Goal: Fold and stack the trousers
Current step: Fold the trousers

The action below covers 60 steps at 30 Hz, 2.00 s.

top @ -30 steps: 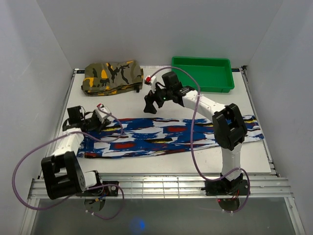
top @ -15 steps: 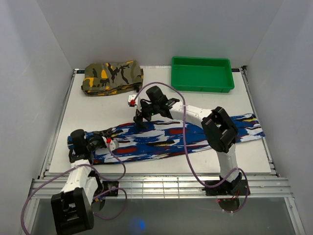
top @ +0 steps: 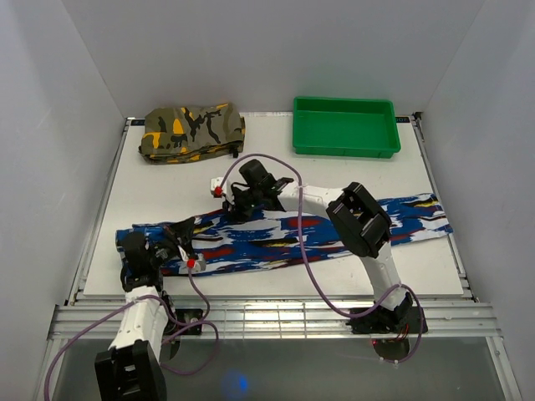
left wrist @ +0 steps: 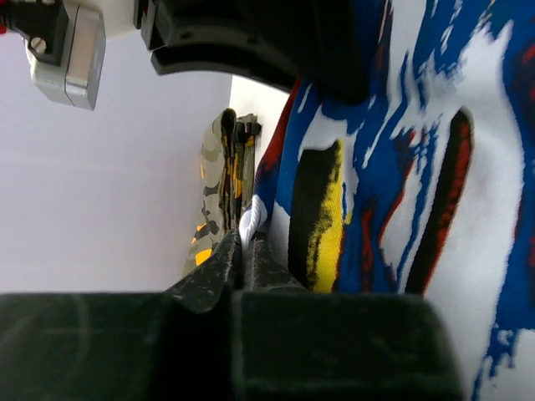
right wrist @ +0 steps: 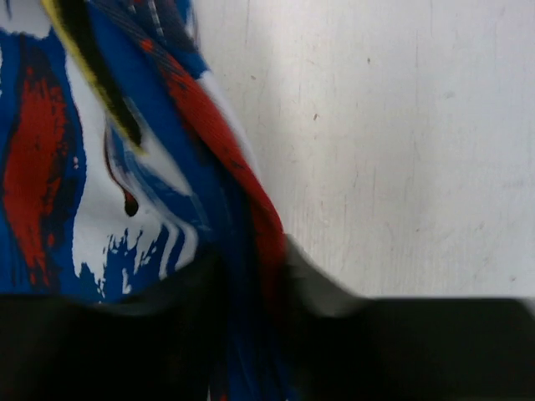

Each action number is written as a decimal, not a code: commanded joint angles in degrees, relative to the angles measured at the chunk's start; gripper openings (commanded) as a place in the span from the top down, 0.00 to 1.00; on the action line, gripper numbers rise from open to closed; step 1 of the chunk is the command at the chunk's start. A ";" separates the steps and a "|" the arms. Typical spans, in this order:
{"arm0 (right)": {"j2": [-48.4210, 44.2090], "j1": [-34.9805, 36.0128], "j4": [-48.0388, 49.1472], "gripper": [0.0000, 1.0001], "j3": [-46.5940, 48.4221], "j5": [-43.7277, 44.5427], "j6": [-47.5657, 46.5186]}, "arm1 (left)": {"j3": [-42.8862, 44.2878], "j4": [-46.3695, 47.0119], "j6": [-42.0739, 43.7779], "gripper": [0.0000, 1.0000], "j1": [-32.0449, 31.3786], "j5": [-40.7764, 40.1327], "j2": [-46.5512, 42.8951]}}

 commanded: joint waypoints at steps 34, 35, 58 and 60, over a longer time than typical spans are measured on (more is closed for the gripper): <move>-1.67 23.47 91.05 0.92 -46.88 56.65 -46.30 | 72.32 -93.63 -29.35 0.25 2.79 -1.56 65.42; -1.93 23.47 91.14 0.92 -46.79 56.64 -46.38 | 71.71 -93.90 -28.91 0.19 2.44 -2.17 66.65; -2.28 22.95 92.03 0.92 -46.79 57.08 -48.58 | 58.35 -84.42 -21.61 0.64 -2.31 -7.54 63.08; -2.98 22.95 90.80 0.81 -46.97 57.78 -47.97 | 57.20 -79.09 -23.35 0.99 -2.22 -6.92 59.82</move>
